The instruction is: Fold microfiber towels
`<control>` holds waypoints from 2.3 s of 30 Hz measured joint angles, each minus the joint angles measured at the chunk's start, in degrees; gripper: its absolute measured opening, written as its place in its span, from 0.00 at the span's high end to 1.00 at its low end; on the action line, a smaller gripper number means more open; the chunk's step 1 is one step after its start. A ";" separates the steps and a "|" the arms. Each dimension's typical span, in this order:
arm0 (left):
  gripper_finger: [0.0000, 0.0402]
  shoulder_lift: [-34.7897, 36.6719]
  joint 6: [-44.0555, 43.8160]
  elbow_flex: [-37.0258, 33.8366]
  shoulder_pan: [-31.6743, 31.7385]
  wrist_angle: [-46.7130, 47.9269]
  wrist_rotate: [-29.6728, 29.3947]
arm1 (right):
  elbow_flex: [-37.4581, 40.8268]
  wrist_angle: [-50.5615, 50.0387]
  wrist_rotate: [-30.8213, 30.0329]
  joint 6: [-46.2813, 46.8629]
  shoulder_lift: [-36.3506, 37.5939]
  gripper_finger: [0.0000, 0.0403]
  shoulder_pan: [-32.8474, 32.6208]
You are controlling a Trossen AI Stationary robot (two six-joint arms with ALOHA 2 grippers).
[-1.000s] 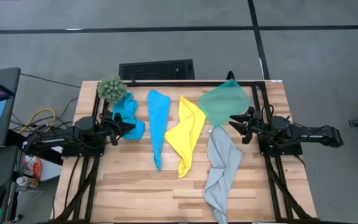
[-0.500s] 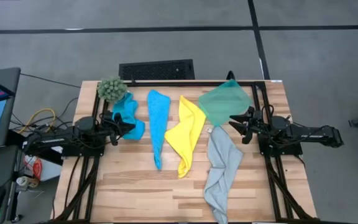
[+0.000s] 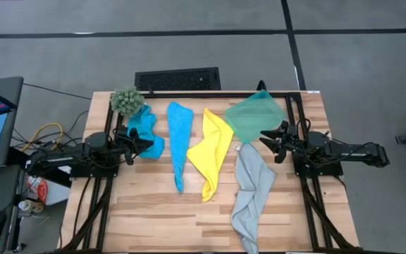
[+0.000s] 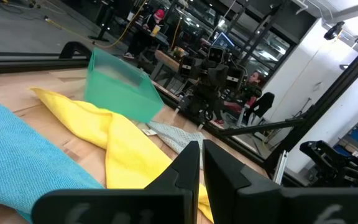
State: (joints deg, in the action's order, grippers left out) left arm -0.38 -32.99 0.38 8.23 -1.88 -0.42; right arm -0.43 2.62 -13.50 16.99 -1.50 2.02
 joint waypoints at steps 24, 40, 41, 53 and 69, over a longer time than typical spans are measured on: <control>0.97 0.02 -8.98 0.00 0.00 -2.49 -13.71 | -0.36 8.04 -0.04 11.96 0.02 0.51 0.00; 0.83 -1.52 -13.74 1.16 -0.02 -11.24 -11.87 | -15.55 6.33 -0.04 2.49 -26.76 0.51 0.00; 0.81 -2.09 -13.47 1.50 -0.02 -11.28 -11.34 | -16.66 6.27 -0.04 2.40 -29.28 0.51 0.00; 0.60 -14.99 -2.81 13.80 0.00 -1.00 -2.77 | -28.25 5.99 0.00 -6.61 -49.27 0.51 -0.50; 0.57 -56.09 13.19 28.72 0.00 3.55 -4.95 | -33.09 -2.68 -0.02 -8.46 -51.25 0.51 -0.50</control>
State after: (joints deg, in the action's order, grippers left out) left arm -56.47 -19.80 29.10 8.23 1.67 -5.37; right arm -33.52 -0.06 -13.52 8.53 -52.75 1.52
